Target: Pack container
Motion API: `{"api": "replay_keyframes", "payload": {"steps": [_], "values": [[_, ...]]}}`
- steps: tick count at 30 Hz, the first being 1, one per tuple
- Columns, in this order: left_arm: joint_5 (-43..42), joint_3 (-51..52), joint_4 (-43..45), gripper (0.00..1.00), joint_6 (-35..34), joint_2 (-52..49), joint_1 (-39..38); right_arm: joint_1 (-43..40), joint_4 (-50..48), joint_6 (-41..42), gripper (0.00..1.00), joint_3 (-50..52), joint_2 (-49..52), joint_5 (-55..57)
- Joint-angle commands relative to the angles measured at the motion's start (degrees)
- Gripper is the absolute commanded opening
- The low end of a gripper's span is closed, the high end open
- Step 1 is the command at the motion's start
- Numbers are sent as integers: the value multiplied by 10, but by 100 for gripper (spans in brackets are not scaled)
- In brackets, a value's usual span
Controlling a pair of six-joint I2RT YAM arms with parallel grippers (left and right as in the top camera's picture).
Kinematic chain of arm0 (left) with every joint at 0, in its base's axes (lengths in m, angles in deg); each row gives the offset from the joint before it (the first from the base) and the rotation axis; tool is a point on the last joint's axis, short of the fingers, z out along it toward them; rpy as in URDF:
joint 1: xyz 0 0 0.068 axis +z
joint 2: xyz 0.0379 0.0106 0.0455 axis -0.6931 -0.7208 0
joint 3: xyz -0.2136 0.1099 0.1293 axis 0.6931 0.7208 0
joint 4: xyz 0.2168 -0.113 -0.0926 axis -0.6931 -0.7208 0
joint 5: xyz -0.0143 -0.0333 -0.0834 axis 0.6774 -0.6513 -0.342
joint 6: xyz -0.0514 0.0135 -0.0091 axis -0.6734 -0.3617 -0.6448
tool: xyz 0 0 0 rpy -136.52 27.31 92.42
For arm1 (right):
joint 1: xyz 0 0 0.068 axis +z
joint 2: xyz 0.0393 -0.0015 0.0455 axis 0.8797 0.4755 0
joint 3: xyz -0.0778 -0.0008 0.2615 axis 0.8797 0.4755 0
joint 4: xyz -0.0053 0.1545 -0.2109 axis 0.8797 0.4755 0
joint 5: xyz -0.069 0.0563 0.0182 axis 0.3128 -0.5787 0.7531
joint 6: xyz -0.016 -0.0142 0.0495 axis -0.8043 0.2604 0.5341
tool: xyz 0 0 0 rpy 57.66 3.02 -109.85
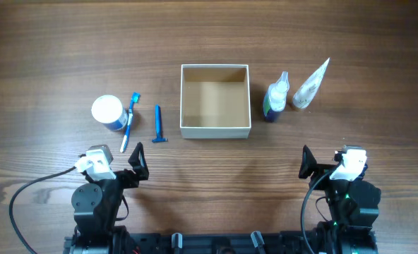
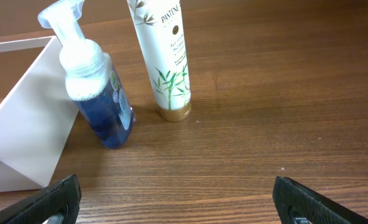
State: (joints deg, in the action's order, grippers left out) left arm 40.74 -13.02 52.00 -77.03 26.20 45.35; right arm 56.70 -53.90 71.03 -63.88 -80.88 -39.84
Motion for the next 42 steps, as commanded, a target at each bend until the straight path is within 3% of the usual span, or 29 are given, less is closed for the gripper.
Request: {"api": "replay_keyframes", "payload": {"steps": [1, 34, 36, 39, 42], "values": [[-7, 3, 2, 100, 7, 5, 3, 2, -2, 6, 100, 2, -9, -11], [-7, 3, 2, 100, 7, 5, 3, 2, -6, 6, 100, 2, -9, -9], [-7, 3, 2, 100, 7, 5, 3, 2, -6, 33, 100, 2, -9, -16], [-7, 3, 2, 100, 7, 5, 3, 2, -12, 154, 100, 2, -9, -41], [-7, 3, 2, 100, 7, 5, 3, 2, -60, 150, 100, -4, -9, -158]]}}
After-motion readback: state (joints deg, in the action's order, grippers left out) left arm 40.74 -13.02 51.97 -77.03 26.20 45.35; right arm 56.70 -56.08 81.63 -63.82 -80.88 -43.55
